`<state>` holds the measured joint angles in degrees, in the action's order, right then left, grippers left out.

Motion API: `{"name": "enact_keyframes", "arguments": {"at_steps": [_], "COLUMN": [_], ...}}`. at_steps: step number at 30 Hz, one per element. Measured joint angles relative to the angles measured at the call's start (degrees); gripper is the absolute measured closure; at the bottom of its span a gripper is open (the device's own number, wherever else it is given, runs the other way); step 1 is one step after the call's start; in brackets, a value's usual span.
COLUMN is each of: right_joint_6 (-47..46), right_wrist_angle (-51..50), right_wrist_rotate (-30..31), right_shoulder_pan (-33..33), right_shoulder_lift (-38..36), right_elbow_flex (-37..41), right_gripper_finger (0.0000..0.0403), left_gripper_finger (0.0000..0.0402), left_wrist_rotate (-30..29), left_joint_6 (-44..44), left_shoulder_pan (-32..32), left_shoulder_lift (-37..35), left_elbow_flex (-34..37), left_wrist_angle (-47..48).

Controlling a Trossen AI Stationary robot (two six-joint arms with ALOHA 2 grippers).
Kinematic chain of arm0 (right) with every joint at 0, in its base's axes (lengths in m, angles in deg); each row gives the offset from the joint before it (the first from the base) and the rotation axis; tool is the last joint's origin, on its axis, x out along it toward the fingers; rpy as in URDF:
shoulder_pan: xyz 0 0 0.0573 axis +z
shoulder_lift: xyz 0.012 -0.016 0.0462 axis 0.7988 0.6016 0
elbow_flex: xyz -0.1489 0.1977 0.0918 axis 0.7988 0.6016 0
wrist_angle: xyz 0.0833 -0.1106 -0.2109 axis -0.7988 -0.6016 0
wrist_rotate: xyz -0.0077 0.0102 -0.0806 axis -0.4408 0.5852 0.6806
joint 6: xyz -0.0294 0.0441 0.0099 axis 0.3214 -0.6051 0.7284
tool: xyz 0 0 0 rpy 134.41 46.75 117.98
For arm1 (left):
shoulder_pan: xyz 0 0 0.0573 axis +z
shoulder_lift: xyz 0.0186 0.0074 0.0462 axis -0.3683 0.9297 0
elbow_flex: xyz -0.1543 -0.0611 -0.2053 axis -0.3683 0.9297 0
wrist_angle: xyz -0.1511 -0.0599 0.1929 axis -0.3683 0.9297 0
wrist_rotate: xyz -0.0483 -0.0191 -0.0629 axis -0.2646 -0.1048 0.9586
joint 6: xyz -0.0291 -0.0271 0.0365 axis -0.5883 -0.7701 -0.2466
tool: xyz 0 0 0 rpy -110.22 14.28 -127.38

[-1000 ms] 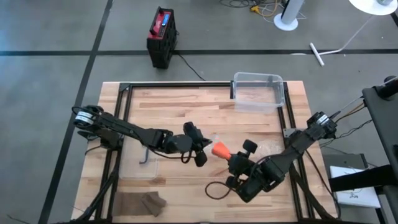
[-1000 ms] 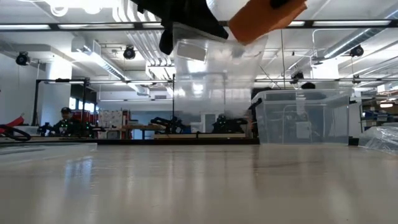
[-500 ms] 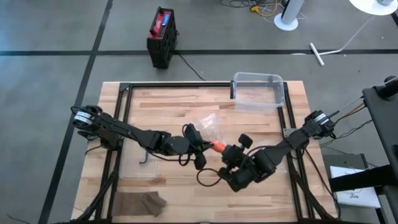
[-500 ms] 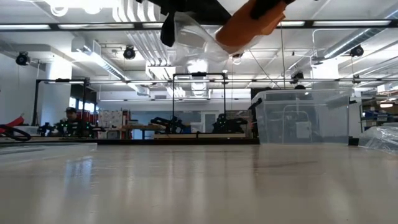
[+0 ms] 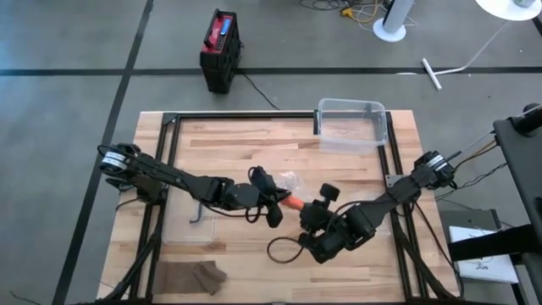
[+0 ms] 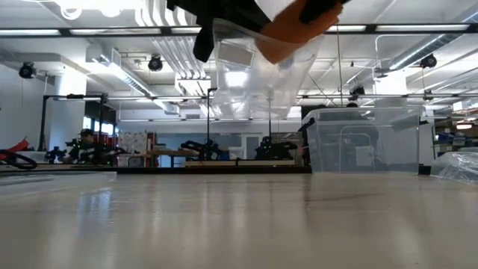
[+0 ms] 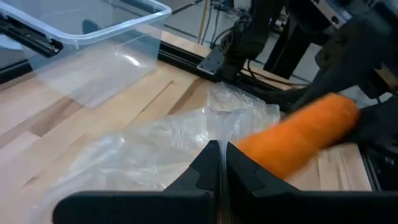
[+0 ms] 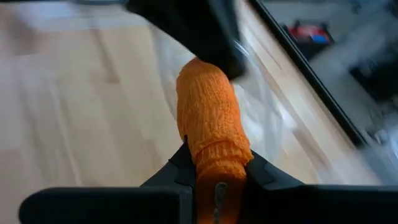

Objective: Roll bandage
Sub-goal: Put the rolled orange bandage into the transparent zip bag

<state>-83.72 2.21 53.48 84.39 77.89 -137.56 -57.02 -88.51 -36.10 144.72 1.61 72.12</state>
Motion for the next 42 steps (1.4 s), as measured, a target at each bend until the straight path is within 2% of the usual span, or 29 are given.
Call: {"name": "enact_keyframes", "arguments": {"at_steps": [4,11,13,18,24,30,35,42], "right_joint_6": [-10.63,-19.72,-18.50,-2.98,-2.93,-2.80,-2.05,4.19], "right_wrist_angle": [-9.40,-10.76,-7.99,3.59,3.21,3.29,2.93,2.91], "right_wrist_rotate": [0.58,1.56,1.13,-1.50,-2.98,-4.45,-4.91,-12.34], "right_shoulder_pan": [-0.36,-1.95,-2.60,-3.26,-5.04,-5.79,-5.52,-2.59], "right_shoulder_lift": [-0.10,-0.10,-0.12,-0.12,-0.12,-0.10,-0.63,-2.56], "right_elbow_flex": [-0.14,-0.29,-0.29,-0.27,-0.31,-0.32,-1.91,-7.52], "right_gripper_finger": [0.0357,0.0357,0.0357,0.0357,0.0350,0.0301,0.0236,0.0148], "left_gripper_finger": [0.0401,0.0402,0.0401,0.0401,0.0401,0.0401,0.0401,0.0401], "left_wrist_rotate": [0.93,1.04,1.08,1.22,1.10,2.47,5.08,18.02], "left_joint_6": [-1.74,-3.09,-3.15,-3.40,-4.07,-4.90,-4.77,-3.93], "left_shoulder_pan": [-0.05,-0.05,-0.09,-0.17,-0.05,-0.20,-0.14,-0.14], "left_shoulder_lift": [0.03,0.04,0.06,0.03,0.00,0.02,0.02,-0.07], "left_elbow_flex": [0.11,0.18,0.31,0.75,1.38,1.62,1.94,2.01], "left_wrist_angle": [0.05,-4.49,-6.24,-7.88,-10.31,-10.86,-10.93,-10.75]}}
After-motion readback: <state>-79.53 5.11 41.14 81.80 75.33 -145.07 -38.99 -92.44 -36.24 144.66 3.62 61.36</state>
